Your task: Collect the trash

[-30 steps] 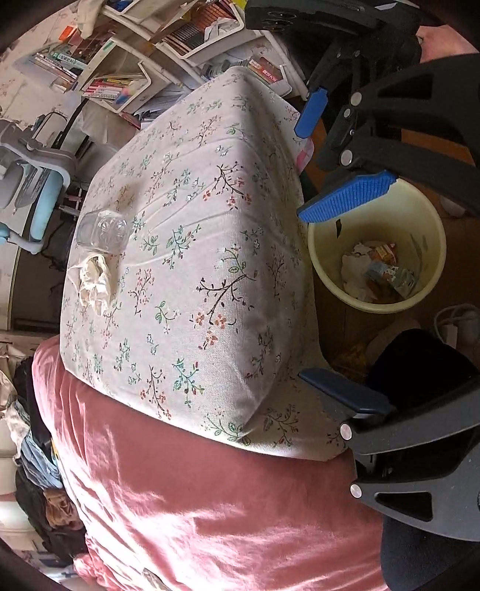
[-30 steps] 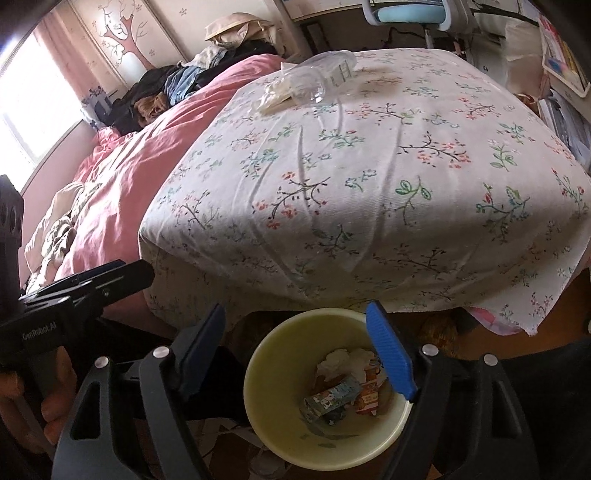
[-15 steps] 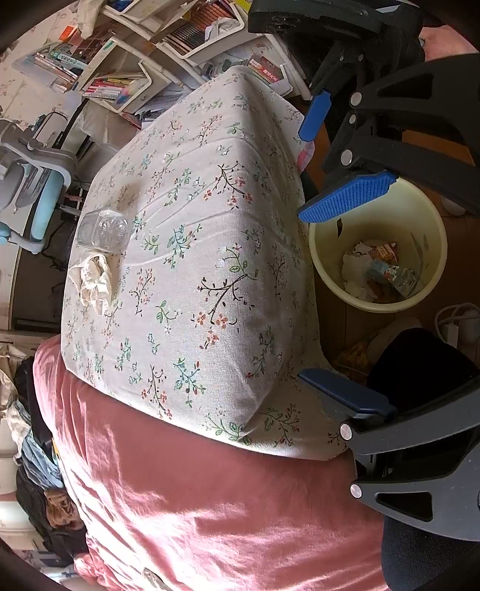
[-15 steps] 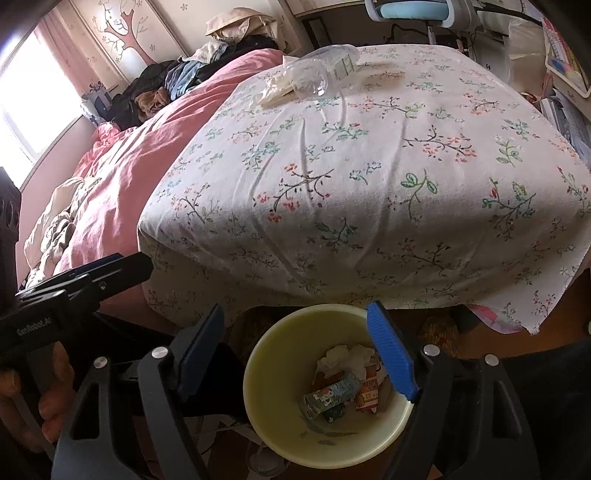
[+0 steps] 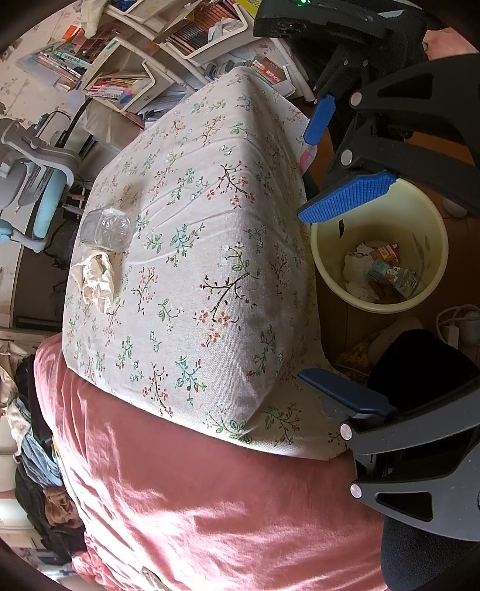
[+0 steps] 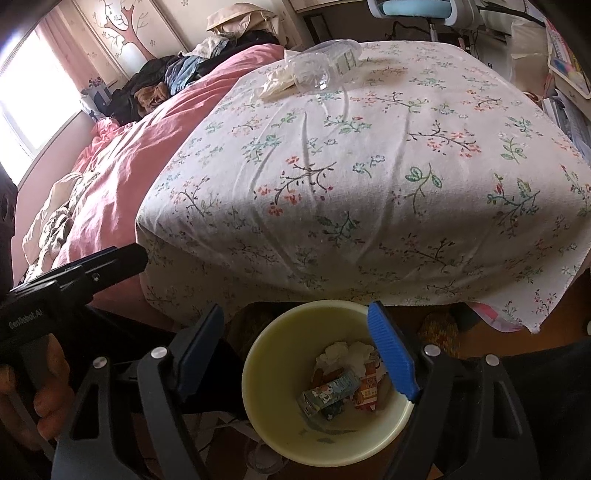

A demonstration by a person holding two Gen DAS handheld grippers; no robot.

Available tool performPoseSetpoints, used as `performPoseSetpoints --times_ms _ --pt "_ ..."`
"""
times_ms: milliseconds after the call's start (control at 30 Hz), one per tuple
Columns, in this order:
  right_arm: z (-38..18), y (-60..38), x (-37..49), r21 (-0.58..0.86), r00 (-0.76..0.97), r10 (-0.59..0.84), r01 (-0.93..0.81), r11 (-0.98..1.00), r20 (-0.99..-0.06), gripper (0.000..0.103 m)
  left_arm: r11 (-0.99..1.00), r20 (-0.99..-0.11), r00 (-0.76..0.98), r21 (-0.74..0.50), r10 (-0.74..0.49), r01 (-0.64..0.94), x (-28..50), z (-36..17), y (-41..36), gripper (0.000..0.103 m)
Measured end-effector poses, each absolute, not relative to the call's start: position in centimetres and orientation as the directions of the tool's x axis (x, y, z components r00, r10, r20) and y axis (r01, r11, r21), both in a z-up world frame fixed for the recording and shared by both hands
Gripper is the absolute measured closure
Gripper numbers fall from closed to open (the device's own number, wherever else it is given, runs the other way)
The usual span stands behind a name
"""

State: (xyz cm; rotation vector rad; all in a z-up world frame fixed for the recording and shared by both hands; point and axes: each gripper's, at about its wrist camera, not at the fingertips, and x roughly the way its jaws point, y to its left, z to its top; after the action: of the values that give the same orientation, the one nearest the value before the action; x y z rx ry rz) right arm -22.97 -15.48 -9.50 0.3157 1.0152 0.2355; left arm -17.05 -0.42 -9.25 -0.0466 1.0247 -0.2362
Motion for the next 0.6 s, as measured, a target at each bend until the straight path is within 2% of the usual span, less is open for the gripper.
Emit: performPoseSetpoints --times_ms 600 --pt "-9.69 -15.34 -23.03 0.358 0.504 0.332 -0.048 0.933 -0.798 0.024 0.973 -0.839 0.498 -0.154 -0.22 0.172 -17.07 -9.15 -0.33 0.025"
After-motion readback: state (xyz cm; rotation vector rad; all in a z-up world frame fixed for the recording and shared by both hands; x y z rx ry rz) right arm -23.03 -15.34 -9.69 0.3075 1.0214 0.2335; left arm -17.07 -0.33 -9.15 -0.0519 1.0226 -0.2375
